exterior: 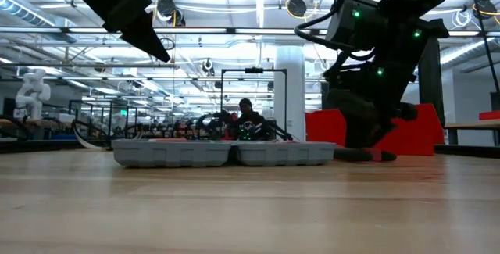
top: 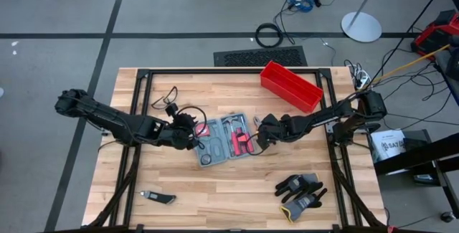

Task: Prefit tool cases
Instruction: Remove the pliers from the toolbox, then remove the tape measure from the toolbox

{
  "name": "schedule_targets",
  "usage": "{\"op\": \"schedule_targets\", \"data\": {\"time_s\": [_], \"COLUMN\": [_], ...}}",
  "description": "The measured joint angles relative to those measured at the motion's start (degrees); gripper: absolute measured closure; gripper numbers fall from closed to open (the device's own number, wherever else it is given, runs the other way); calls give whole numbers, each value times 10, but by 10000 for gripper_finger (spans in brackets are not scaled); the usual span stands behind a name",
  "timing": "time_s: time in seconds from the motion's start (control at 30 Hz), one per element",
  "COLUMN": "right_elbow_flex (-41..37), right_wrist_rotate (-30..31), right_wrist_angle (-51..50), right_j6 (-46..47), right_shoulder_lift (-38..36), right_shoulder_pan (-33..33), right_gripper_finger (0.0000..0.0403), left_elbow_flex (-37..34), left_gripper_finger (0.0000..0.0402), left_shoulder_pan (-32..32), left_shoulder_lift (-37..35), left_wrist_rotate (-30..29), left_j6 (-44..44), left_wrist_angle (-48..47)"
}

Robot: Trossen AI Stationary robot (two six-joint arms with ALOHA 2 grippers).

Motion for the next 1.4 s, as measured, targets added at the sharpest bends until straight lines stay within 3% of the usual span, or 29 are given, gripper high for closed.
{"op": "schedule_targets", "data": {"time_s": [0.33,0.57,0.7,0.83,1.0,1.23,1.4], "right_elbow_flex": [44,89,108,135,190,323,401], "right_wrist_rotate": [30,33,30,28,-34,-88,-130], "right_wrist_angle": [-13,95,174,197,243,185,156], "right_j6": [-47,-224,-316,-343,-401,-430,-437], "right_shoulder_lift": [-86,-89,-57,-16,64,188,259], "right_shoulder_pan": [21,52,53,37,4,-53,-78], "right_gripper_finger": [302,303,303,303,303,296,257], "left_elbow_flex": [0,-12,-12,-12,-12,-75,-123], "left_gripper_finger": [333,333,333,333,333,333,333], "left_shoulder_pan": [0,1,2,2,14,45,59], "left_shoulder_lift": [0,5,5,5,5,7,7], "left_wrist_rotate": [0,-1,-3,-8,-44,-25,1], "left_j6": [0,1,0,0,-13,-38,-59], "left_wrist_angle": [-1,-14,-43,-51,-73,-91,-78]}}
